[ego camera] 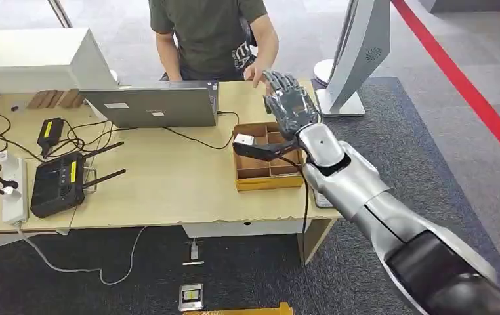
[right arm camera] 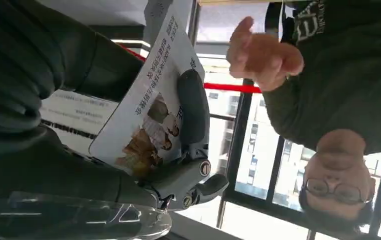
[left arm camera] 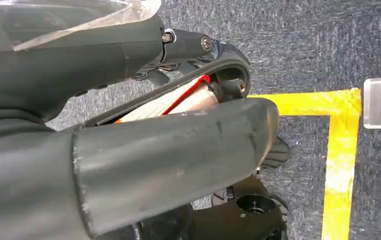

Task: Pass the card to the sensor for recognition and then transmit it.

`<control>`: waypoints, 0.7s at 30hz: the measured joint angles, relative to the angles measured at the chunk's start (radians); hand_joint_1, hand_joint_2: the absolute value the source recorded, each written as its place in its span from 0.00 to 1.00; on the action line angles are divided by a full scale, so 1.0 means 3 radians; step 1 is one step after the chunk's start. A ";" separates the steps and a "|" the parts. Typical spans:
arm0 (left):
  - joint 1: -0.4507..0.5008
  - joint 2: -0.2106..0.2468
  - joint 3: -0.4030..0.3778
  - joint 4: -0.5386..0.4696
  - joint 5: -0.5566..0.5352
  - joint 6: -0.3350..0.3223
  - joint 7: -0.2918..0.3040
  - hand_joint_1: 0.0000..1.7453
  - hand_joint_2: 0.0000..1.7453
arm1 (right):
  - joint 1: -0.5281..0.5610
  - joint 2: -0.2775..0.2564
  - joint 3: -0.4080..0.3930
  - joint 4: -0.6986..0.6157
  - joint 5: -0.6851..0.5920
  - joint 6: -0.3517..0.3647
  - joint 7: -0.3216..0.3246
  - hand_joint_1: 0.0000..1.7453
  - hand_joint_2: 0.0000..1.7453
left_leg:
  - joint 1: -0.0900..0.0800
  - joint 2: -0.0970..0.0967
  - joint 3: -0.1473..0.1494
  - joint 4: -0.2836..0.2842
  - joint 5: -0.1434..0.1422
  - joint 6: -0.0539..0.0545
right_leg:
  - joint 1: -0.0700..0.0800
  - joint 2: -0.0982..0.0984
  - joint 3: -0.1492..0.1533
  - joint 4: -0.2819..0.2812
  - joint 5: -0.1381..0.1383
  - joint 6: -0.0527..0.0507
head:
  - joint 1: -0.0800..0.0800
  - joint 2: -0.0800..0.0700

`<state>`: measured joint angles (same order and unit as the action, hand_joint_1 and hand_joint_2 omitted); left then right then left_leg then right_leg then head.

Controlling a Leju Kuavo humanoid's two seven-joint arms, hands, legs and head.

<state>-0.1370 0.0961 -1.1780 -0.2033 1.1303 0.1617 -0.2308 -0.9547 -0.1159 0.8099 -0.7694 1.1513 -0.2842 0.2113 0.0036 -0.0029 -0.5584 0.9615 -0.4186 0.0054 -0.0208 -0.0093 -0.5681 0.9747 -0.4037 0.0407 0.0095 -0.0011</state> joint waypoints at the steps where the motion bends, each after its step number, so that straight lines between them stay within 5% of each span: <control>1: -0.0005 -0.0001 -0.0001 0.0000 0.0000 0.0000 0.0003 0.00 0.00 | -0.0003 0.0022 0.0009 0.0039 0.0003 0.0000 0.0006 1.00 1.00 | 0.0000 0.0000 0.0000 0.0000 0.0000 0.0000 | 0.0000 0.0000 0.0000 0.0000 0.0000 0.0000 | 0.0000 0.0000; 21: -0.0033 -0.0023 -0.0033 0.0000 -0.0052 -0.0005 0.0051 0.00 0.00 | -0.0123 0.0149 0.0033 0.0573 0.0051 0.0042 0.0056 1.00 1.00 | -0.0001 0.0000 0.0001 0.0001 0.0000 0.0000 | 0.0001 0.0000 0.0000 0.0000 0.0000 0.0000 | 0.0001 0.0000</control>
<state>-0.1467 0.0893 -1.1879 -0.2033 1.1147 0.1602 -0.2155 -0.9916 -0.0713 0.8198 -0.5974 1.1666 -0.2716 0.2281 0.0035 -0.0028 -0.5581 0.9618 -0.4186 0.0053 -0.0205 -0.0093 -0.5682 0.9746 -0.4036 0.0407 0.0099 -0.0011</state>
